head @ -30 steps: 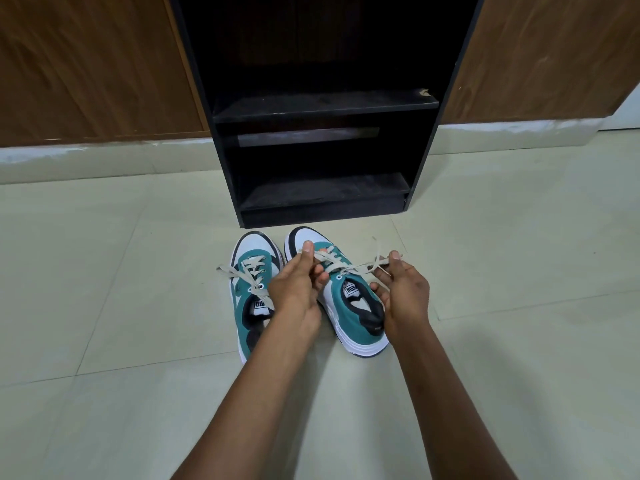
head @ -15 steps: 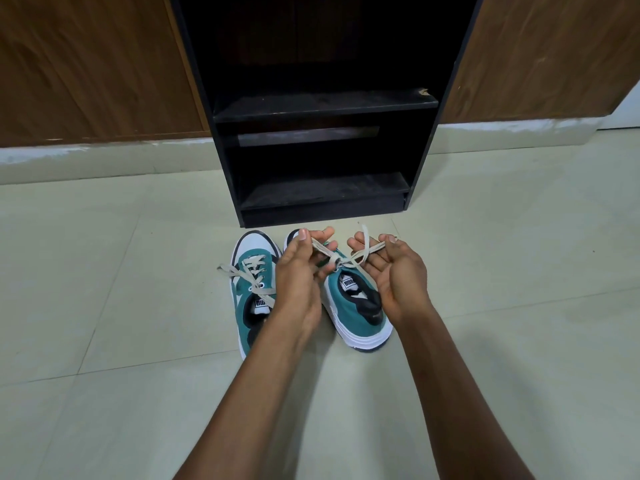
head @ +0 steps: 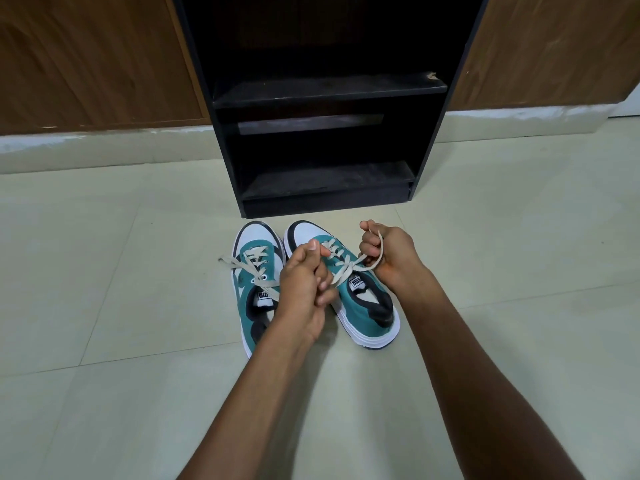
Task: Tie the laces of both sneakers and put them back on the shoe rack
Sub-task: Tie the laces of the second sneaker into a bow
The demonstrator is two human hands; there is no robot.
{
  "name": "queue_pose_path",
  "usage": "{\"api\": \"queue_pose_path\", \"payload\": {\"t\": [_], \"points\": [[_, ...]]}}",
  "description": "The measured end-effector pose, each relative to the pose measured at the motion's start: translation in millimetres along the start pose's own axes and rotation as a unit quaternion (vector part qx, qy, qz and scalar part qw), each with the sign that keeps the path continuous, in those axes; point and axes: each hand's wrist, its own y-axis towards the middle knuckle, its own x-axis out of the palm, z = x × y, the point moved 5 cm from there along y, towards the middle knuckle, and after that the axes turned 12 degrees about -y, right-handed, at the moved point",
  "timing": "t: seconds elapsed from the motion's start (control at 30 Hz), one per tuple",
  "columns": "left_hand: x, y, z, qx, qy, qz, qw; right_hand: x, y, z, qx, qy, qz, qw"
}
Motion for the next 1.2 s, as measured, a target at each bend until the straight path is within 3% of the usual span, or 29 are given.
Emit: {"api": "queue_pose_path", "payload": {"t": [0.27,0.6,0.83,1.0,1.2], "points": [[-0.4,-7.5,-4.3,0.003,0.076,0.011,0.997,-6.7,8.6,-4.9,-0.007,-0.131,0.055,0.990],[-0.5,-9.3,-6.8,0.032,0.130,0.021,0.991,-16.2,15.5,-2.2,0.003,-0.160,0.049,0.986],[-8.3,-3.4,-6.7,0.043,0.043,0.018,0.998,-17.1,-3.2,-17.8,-0.077,-0.237,0.016,0.968],[-2.7,-4.1,-0.8,0.028,-0.057,0.005,0.998,-25.1,-23.6,-27.6,-0.163,-0.358,0.028,0.919],[2.8,-8.4,4.0,0.037,-0.155,-0.009,0.987,-13.5,-47.0,-48.1,-0.301,-0.520,0.105,0.792]]}}
